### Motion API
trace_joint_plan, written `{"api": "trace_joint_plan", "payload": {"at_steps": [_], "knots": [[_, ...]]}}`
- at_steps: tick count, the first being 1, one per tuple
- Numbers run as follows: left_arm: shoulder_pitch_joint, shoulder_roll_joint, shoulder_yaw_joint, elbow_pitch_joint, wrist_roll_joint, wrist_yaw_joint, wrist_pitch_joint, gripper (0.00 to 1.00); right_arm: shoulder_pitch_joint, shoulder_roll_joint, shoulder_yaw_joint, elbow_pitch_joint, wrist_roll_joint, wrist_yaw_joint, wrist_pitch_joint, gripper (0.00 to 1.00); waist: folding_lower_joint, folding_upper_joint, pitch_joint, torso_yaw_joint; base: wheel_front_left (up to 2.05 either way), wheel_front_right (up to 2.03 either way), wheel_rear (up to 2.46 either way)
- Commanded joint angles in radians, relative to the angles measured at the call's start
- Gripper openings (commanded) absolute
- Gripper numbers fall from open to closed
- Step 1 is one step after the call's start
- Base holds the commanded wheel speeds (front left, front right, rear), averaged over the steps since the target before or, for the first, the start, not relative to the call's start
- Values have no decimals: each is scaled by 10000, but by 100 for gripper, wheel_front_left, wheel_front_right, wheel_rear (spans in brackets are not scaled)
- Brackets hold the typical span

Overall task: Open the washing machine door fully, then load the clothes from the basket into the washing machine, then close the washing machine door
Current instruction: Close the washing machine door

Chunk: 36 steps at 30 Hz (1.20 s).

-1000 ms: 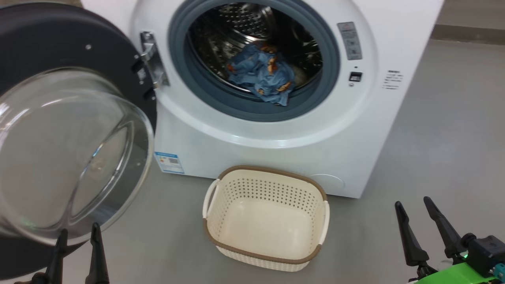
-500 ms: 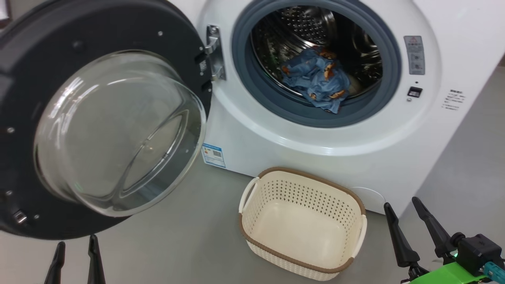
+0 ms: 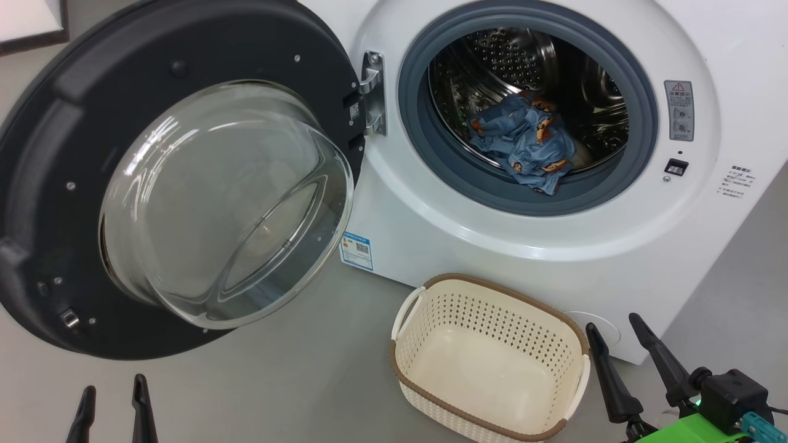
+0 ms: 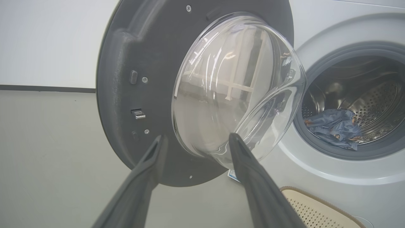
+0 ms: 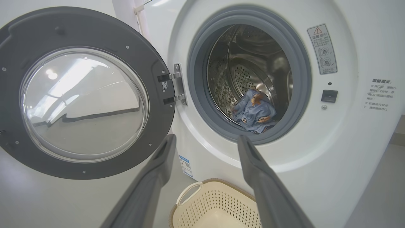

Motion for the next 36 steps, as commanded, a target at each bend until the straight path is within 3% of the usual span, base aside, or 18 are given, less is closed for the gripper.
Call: {"api": "trace_joint_plan", "payload": {"at_steps": [1, 8, 11, 12, 16, 19, 23, 29, 36], "knots": [[-95, 129, 360, -328, 60, 8, -63, 100, -218, -154, 199, -208, 33, 46, -80, 100, 0, -1, 3, 7, 0, 0, 0], [-153, 106, 405, -466, -55, 8, -63, 100, -170, -156, 180, -215, 69, 46, -80, 100, 0, -1, 82, -17, 0, 0, 0], [-312, 87, 701, -741, -448, 8, -63, 6, -178, -149, 157, -238, 59, 46, -80, 100, 0, -1, 158, -39, 0, 0, 0], [-401, 82, 890, -893, -650, 8, -63, 0, -179, -146, 146, -247, 54, 46, -80, 100, 0, -1, 189, -44, 0, 0, 0], [-891, 440, 1483, -1495, -1579, 8, -63, 0, -192, -143, 81, -274, 40, 46, -80, 100, 0, -1, 320, -50, 0, 0, 0], [-1470, 944, 1778, -1667, -2861, 8, -35, 0, -157, -115, 25, -285, 25, 46, -80, 100, 0, -1, 393, -14, 0, 0, 0], [-2426, 2153, 2157, -1306, -4745, 8, 358, 0, -206, -131, -8, -335, -3, 46, -80, 100, 0, -1, 636, -35, 0, 0, 0], [-4025, 3631, 2982, 571, -7467, 8, 1290, 0, -406, -186, -30, -359, -28, 46, -80, 100, 0, -1, 971, -117, 0, 0, 0], [-5396, 4873, 3000, 3311, -9070, 8, 2807, 0, -551, -254, 2, -367, -32, 46, -80, 100, 0, -1, 1275, -228, 0, 0, 0]]}}
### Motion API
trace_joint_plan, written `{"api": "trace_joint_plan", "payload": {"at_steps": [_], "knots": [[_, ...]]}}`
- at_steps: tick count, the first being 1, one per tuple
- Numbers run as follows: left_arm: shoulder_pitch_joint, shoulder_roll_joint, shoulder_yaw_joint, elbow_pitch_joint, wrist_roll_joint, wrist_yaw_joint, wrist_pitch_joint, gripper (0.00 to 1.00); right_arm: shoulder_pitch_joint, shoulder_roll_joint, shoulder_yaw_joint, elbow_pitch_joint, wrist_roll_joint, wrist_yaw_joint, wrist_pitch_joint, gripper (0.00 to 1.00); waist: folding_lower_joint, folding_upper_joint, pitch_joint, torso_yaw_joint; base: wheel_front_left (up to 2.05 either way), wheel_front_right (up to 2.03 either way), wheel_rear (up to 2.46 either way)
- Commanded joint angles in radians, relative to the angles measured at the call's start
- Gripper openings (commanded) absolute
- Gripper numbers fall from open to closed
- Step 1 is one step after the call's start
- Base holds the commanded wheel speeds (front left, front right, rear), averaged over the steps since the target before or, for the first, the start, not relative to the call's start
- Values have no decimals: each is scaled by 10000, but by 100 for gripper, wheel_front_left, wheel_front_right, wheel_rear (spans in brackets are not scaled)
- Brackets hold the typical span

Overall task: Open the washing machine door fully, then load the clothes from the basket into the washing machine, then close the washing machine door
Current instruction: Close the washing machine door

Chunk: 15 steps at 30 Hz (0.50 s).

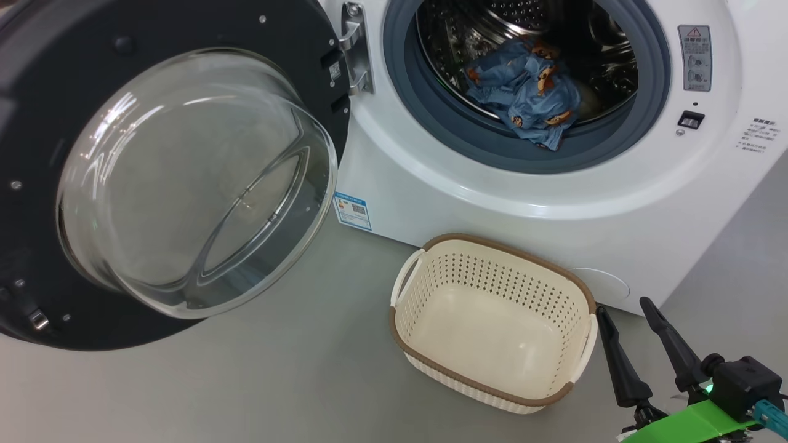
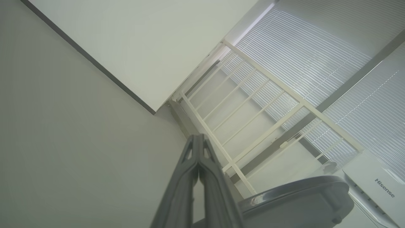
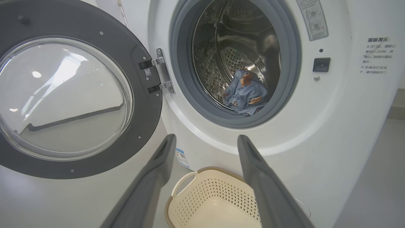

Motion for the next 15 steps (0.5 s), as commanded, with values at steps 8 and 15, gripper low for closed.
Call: {"api": "trace_joint_plan", "payload": {"at_steps": [8, 15], "knots": [[-1614, 1383, -193, 1827, -1352, 4, 1835, 0, -459, -326, 180, -291, -102, 46, -80, 100, 0, 0, 487, -49, 0, 0, 0], [-1945, 1826, -807, 2148, -2054, 4, 3599, 0, -594, -455, 162, -355, -121, 46, -80, 100, 0, 0, 807, -108, 0, 0, 0]]}}
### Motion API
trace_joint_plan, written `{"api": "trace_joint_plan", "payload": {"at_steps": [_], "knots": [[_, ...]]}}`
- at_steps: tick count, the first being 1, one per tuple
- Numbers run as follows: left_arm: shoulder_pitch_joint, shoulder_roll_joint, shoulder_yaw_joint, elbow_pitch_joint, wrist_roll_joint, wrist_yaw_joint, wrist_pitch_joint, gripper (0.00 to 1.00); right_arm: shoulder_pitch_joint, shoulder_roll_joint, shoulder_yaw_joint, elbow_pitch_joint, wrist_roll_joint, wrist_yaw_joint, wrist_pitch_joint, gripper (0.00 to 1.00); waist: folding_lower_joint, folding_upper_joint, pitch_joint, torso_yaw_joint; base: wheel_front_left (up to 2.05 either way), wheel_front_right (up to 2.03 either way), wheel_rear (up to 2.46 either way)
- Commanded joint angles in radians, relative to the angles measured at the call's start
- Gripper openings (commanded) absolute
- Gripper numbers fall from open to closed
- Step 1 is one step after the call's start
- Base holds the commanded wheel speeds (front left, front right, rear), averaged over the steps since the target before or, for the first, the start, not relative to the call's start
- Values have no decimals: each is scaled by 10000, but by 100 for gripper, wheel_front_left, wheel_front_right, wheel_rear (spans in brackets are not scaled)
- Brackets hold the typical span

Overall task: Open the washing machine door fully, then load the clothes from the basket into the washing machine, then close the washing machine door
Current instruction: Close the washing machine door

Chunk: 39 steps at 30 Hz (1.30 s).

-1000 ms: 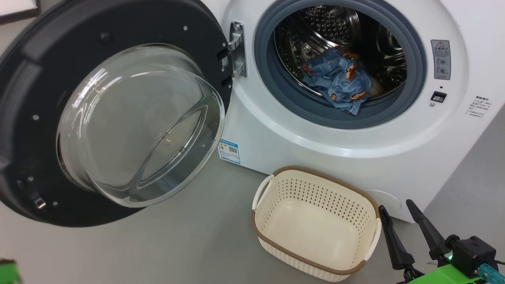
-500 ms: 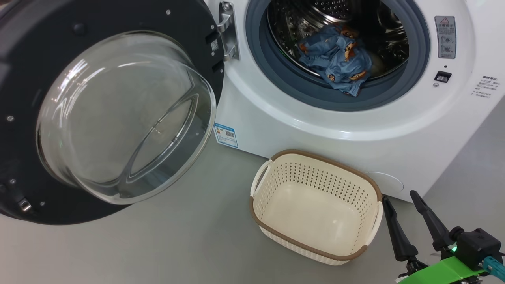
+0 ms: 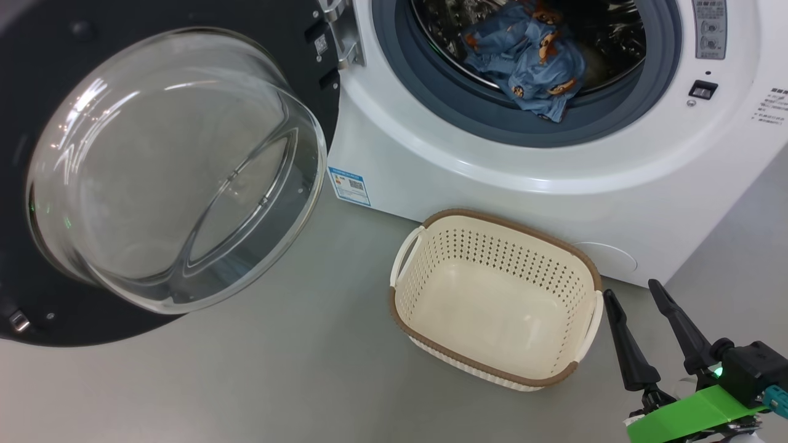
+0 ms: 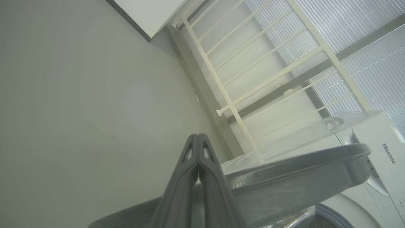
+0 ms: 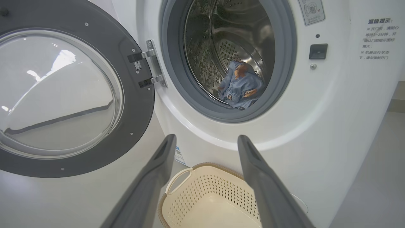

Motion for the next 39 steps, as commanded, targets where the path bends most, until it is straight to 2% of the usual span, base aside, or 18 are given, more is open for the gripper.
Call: {"api": "trace_joint_plan", "payload": {"at_steps": [1, 21, 39], "knots": [[-306, 852, 117, -169, -55, 6, 251, 0, -240, -190, 204, -276, -123, 46, -80, 100, 0, -1, 81, -20, 0, 0, 0], [54, 871, -854, -279, -782, 6, 2198, 0, -223, -244, 117, -220, -128, 46, -80, 100, 0, -1, 3, -69, 0, 0, 0], [618, 895, -1433, -1318, -1237, 6, 3679, 0, -27, -48, 34, -188, -137, 46, -80, 100, 0, -1, -432, 235, 0, 0, 0]]}}
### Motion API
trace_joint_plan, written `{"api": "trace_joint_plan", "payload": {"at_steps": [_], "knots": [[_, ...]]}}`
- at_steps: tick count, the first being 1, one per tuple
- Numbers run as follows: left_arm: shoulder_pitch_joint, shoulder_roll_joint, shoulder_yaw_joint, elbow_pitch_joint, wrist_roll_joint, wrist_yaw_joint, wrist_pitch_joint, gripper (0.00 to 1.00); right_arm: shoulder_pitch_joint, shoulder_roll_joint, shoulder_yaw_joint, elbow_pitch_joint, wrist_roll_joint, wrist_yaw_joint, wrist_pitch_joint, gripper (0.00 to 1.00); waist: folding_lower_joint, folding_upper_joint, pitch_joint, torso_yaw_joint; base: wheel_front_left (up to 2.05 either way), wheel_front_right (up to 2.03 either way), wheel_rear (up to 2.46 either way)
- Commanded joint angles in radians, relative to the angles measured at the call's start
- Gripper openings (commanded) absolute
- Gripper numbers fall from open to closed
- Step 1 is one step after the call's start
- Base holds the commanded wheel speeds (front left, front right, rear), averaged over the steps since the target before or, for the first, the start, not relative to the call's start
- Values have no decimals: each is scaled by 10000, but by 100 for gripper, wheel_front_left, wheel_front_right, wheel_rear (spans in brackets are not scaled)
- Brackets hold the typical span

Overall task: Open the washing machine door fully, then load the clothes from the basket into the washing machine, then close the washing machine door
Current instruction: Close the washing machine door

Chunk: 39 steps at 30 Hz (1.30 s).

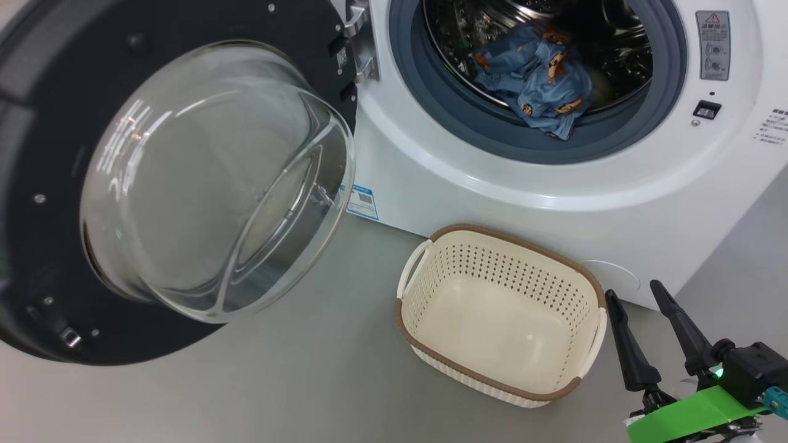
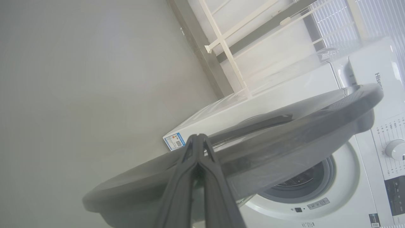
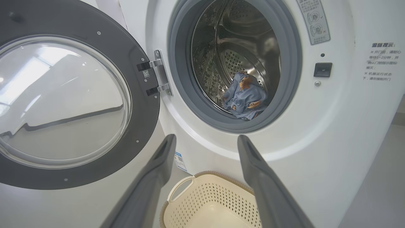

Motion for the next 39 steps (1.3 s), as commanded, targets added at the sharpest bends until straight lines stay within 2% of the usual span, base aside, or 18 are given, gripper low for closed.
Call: {"api": "trace_joint_plan", "payload": {"at_steps": [1, 20, 39], "knots": [[-16, 478, 134, -334, -97, -6, 250, 0, -5, -93, 139, -210, -77, 46, -80, 100, 0, 0, -87, 47, 0, 0, 0], [508, 591, -111, -1635, -766, -6, 1875, 0, 260, 246, 104, -161, -46, 46, -80, 100, 0, 0, -851, 184, 0, 0, 0], [983, 175, -214, -3110, -1177, -6, 3105, 0, 559, 357, -86, -202, -33, 46, -80, 100, 0, 0, -1167, 173, 0, 0, 0]]}}
